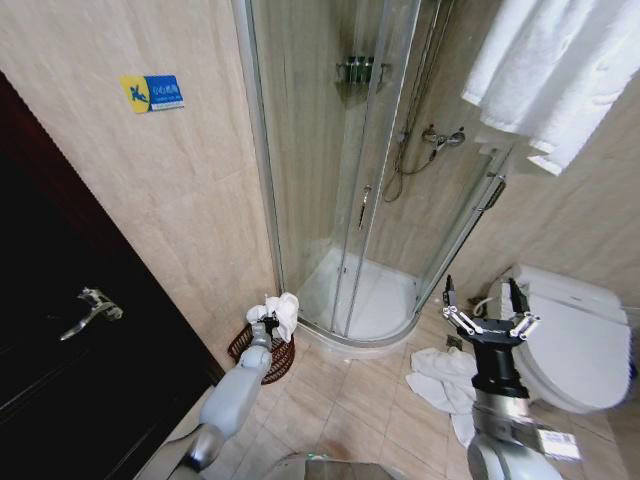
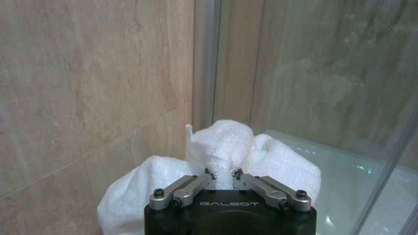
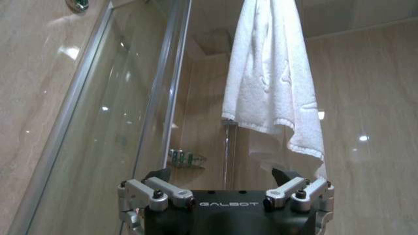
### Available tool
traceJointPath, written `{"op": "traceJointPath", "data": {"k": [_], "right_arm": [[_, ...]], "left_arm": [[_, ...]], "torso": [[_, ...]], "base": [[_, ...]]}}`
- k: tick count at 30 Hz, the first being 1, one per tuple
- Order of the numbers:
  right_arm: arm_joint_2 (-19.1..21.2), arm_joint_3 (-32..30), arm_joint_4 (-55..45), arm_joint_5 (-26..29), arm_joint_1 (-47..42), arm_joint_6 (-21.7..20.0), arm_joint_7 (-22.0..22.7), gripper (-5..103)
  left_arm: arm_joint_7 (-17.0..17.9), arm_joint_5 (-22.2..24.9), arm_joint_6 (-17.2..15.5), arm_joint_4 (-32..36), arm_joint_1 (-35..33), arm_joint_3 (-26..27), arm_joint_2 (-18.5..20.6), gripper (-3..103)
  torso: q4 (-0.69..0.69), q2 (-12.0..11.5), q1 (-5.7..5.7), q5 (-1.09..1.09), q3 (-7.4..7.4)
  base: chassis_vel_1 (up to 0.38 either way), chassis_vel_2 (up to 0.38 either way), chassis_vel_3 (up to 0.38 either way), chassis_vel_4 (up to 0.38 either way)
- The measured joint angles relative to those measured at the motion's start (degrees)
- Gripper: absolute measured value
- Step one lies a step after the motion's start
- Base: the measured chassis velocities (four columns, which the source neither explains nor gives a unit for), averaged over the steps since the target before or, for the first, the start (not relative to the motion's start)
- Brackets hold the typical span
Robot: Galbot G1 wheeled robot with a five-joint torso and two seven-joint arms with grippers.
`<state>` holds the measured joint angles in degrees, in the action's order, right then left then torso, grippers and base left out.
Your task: Discard the used towel into the hamper.
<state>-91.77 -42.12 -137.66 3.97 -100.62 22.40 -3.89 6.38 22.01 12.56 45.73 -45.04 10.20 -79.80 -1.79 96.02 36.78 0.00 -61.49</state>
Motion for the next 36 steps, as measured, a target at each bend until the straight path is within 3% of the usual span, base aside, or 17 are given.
{"op": "traceJointPath", "data": {"k": [9,21,34,36], "right_arm": [[-0.04,0.21,0.4,-0.1,0.17,0.02,-0.24,100],[-0.02,0.43,0.66,-0.12,0.3,0.06,-0.48,100],[-0.04,0.47,0.41,-0.12,0.0,0.07,-0.76,100],[-0.02,0.47,0.4,-0.12,-0.04,0.05,-0.94,100]], "left_arm": [[0.64,0.36,-1.98,-1.84,1.33,0.35,-0.5,6],[5.56,0.33,-10.1,-2.15,0.75,1.61,0.43,6],[5.93,1.86,-16.21,-1.67,0.08,1.43,0.59,6],[4.47,3.35,-18.01,-1.03,-0.35,1.43,0.81,6]], "torso": [[0.0,0.0,0.0,0.0,0.0],[0.0,0.0,0.0,0.0,0.0],[0.0,0.0,0.0,-0.01,0.0],[0.0,0.0,-0.01,0.0,0.0]], "base": [[0.0,0.0,0.0,0.0],[0.0,0.0,0.0,0.0],[0.0,0.0,0.0,0.0],[0.0,0.0,0.0,0.0]]}}
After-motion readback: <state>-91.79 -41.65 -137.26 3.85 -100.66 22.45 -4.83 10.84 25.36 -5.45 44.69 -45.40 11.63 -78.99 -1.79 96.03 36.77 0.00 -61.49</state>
